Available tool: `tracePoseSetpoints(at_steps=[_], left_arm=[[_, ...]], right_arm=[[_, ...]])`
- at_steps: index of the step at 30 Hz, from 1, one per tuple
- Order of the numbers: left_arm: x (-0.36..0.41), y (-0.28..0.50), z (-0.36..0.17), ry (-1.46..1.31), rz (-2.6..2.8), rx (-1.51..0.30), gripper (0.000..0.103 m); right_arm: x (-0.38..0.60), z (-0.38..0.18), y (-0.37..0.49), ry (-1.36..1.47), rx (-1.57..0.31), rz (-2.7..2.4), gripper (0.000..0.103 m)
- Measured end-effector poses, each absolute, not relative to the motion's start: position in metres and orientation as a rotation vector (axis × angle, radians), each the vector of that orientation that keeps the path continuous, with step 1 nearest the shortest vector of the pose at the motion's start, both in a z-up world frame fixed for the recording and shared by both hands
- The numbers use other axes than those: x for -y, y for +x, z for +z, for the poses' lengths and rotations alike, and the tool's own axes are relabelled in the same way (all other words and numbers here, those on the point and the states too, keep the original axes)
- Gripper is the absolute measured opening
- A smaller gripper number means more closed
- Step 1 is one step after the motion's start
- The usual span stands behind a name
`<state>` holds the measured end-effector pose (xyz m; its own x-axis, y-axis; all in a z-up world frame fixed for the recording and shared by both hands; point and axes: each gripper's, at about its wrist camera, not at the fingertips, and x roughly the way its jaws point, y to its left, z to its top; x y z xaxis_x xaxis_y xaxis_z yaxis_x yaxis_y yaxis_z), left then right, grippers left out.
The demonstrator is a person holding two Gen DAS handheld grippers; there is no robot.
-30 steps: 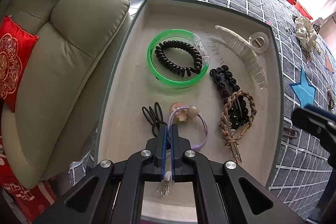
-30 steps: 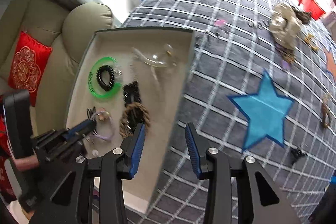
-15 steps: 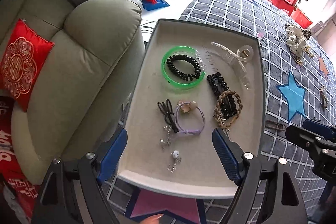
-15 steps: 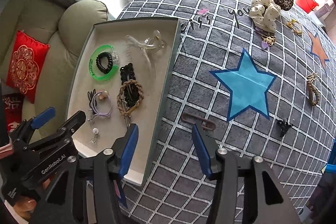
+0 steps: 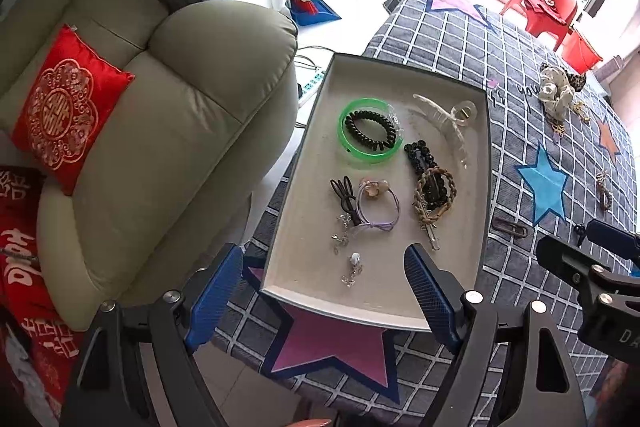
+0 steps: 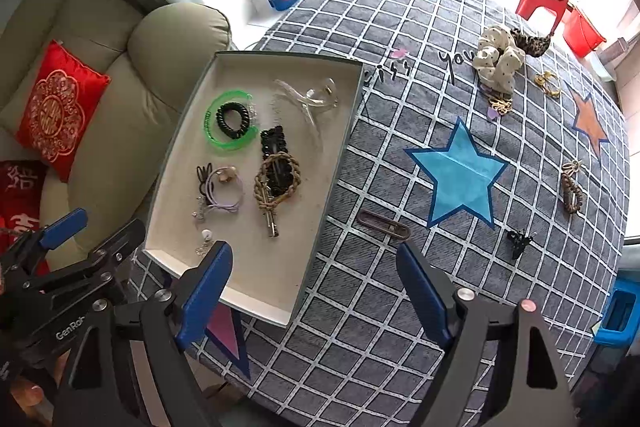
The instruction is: Organize jewelry
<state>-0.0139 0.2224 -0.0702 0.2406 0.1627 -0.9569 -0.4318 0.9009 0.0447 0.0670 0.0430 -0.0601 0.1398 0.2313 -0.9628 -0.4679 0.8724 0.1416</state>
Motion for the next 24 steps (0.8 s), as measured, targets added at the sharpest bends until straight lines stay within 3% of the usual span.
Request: tracePoseSetpoints(at_steps=[24], left_arm=[[-0.218, -0.032, -0.047, -0.257, 0.430, -1.239, 0.085]], right_arm=[[-0.049, -0.030, 0.059, -0.264, -1.288, 0.490, 0.086]])
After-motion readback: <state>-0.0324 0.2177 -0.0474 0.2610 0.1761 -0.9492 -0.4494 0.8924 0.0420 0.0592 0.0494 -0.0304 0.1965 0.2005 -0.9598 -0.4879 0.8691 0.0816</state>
